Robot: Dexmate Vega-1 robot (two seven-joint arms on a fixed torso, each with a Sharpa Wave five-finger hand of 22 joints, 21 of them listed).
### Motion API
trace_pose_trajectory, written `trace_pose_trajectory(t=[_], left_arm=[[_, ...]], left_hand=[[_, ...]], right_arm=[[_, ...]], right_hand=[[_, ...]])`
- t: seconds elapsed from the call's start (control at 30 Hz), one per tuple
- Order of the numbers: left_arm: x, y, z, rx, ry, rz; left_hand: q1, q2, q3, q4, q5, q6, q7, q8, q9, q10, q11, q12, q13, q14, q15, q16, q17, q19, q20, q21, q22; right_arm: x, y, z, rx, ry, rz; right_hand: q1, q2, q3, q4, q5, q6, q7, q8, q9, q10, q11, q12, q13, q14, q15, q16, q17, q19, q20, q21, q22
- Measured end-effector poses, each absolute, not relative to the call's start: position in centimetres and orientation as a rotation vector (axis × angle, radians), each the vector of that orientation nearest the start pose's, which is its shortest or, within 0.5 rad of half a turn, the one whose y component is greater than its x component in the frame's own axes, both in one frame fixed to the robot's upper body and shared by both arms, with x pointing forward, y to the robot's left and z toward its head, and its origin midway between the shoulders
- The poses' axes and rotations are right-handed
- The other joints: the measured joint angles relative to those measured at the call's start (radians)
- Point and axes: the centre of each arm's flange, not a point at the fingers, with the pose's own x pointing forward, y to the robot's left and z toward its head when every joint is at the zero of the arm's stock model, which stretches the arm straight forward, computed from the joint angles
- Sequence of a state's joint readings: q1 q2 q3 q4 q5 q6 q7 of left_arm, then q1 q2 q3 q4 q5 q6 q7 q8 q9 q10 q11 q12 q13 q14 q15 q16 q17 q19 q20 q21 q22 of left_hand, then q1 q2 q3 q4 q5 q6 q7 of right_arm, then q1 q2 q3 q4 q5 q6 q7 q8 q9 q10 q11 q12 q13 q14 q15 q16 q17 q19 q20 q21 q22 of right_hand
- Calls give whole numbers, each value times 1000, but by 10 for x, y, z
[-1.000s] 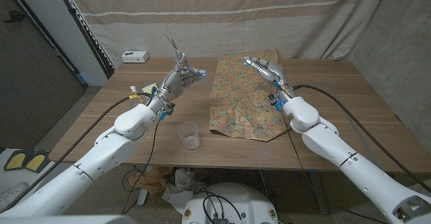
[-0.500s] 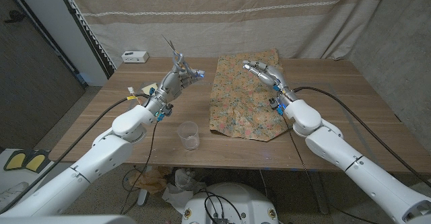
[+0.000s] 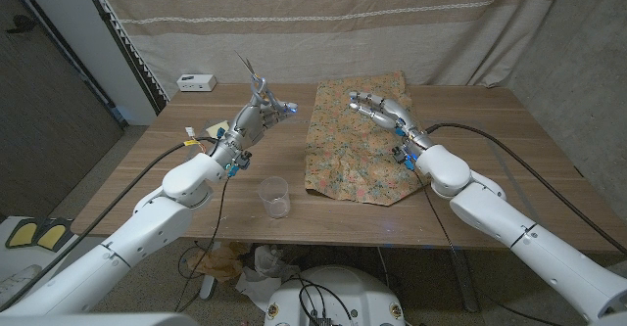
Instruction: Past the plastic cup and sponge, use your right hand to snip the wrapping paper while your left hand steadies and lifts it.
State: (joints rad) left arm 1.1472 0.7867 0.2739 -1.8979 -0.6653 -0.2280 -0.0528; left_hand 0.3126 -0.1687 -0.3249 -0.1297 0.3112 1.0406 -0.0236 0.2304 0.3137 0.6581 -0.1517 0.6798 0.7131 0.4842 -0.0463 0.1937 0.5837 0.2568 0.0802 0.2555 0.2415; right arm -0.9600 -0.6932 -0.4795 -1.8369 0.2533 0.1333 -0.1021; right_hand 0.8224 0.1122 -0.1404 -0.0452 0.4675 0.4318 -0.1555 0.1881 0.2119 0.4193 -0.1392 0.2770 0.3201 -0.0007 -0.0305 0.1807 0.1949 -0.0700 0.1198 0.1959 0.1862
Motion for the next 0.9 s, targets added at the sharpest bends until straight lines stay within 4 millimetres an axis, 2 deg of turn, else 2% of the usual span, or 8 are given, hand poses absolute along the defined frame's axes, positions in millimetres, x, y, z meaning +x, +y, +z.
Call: trace_pose_trajectory(t=[0.23,0.33,0.37,0.4,0.47,0.6,0.7,0.9], left_arm=[[521,248,-3,135,-699,-469],[521,248,-3,135,-699,-473],[521,249,-2,136,-700,-472],[521,249,-2,136,-700,-473],[522,249,-1,136,-700,-472],[523,249,-1,135,-699,-475],[524,249,-1,136,-699,-477],[525,248,-1,136,-699,-479]], left_hand=[[4,4,0,0,9,-2,-1,0,0,0,0,5,-5,0,0,0,-5,0,0,0,0],[4,4,0,0,9,-2,-1,0,0,-1,1,5,-5,0,0,0,-5,0,0,0,0],[4,4,0,0,9,-2,-1,0,0,0,0,5,-5,0,0,0,-5,0,0,0,0],[4,4,0,0,9,-2,-1,0,0,0,0,5,-5,0,0,0,-5,0,0,0,0],[4,4,0,0,9,-2,-1,0,0,0,0,5,-5,0,0,2,-5,0,0,0,0],[8,8,0,0,9,-2,-1,0,0,0,0,5,-5,0,0,7,-5,0,0,4,0],[8,8,0,0,14,-2,-1,0,0,0,0,5,-5,0,0,7,-5,0,0,4,0],[8,8,0,0,19,-2,-1,0,0,1,0,5,-9,0,0,7,-5,0,0,4,0]], right_arm=[[548,-174,9,-479,-769,375],[546,-171,12,-488,-777,384],[552,-170,5,-597,-748,363],[552,-169,6,-600,-750,366],[553,-167,6,-630,-743,362],[555,-164,6,-671,-732,360],[555,-162,7,-700,-727,360],[558,-158,8,-753,-715,359]], right_hand=[[0,0,-4,4,6,-29,4,0,0,16,-9,5,0,17,-2,13,0,0,0,0,0],[-7,-7,-8,0,10,-58,11,0,0,-17,-1,-3,0,17,-2,13,0,0,0,0,0],[-7,-7,-8,0,10,-63,17,0,0,-26,1,-6,0,16,-2,13,0,0,0,0,0],[-7,-7,-8,0,14,-74,19,0,0,-33,4,-7,0,10,0,13,0,-4,4,0,0],[-13,-13,-18,-1,19,-99,24,0,0,-57,20,-15,0,15,-1,13,-3,1,11,1,-2],[-17,-17,-25,-3,25,-142,42,0,0,-112,47,-33,-3,42,24,20,-4,22,33,5,-5],[-21,-21,-28,-3,32,-174,53,0,0,-145,74,-42,-8,59,18,20,-9,33,43,8,-5],[-25,-25,-37,-6,39,-215,68,0,-1,-177,106,-53,-22,108,11,28,-9,67,34,13,-5]])
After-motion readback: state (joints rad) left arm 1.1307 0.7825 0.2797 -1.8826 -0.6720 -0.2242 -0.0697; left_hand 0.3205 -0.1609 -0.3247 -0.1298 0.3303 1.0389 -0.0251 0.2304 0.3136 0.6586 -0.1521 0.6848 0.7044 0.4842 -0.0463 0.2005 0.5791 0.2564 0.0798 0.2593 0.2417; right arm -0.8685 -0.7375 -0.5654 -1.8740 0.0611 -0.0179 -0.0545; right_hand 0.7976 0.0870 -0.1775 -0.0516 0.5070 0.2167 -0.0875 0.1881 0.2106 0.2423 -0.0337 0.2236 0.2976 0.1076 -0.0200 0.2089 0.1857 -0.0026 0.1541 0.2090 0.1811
